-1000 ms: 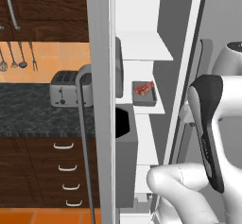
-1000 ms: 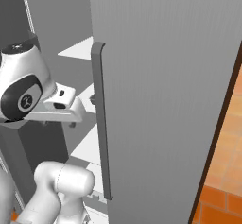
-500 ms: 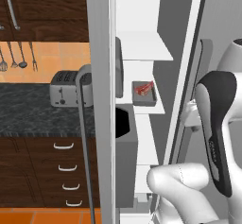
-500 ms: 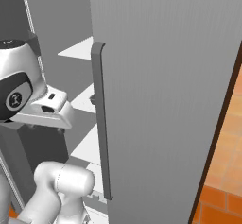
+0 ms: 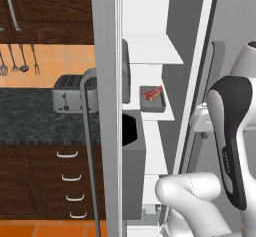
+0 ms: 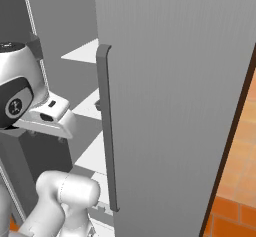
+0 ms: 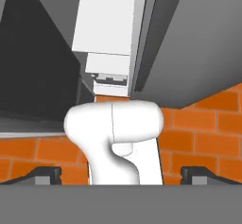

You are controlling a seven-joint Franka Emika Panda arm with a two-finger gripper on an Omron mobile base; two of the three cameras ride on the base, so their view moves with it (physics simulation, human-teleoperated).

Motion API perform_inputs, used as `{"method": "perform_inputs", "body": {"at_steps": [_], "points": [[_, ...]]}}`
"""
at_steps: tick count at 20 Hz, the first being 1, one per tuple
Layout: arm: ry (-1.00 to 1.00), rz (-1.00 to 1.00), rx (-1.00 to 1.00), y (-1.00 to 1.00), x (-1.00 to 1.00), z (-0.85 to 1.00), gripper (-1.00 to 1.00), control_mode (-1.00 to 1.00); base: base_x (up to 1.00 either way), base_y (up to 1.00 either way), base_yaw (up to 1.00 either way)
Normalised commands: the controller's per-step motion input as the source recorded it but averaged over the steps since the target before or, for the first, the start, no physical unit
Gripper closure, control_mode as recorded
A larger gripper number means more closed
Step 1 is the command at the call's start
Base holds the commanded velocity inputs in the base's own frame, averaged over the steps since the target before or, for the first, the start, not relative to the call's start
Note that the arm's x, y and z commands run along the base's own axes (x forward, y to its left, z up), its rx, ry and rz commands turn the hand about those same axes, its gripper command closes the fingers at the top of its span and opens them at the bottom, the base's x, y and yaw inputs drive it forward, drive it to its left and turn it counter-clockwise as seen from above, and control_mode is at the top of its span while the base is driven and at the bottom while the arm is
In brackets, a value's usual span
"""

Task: Take the meat container that has the steak and place it on the second highest rack of the freezer. Then take the vegetable container that has the corn and garlic and place it on the highest rack of the freezer.

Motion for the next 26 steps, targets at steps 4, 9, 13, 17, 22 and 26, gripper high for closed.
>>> {"method": "perform_inputs", "body": {"at_steps": [4, 9, 13, 17, 22, 26], "points": [[0.00, 0.00, 0.00, 0.00, -0.04, 0.00, -1.00, 1.00, -0.45, -0.36, 0.09], [0.00, 0.00, 0.00, 0.00, 0.00, 0.00, -1.00, 1.00, -1.00, -0.89, 0.25], [0.00, 0.00, 0.00, 0.00, 0.00, 0.00, -1.00, 1.00, -0.83, -0.52, 0.73], [0.00, 0.00, 0.00, 0.00, 0.00, 0.00, -1.00, 1.00, -0.66, -0.31, 0.96], [0.00, 0.00, 0.00, 0.00, 0.00, 0.00, -1.00, 1.00, -0.49, -0.04, 1.00], [0.00, 0.00, 0.00, 0.00, 0.00, 0.00, -1.00, 1.00, -0.41, 0.00, 1.00]]}}
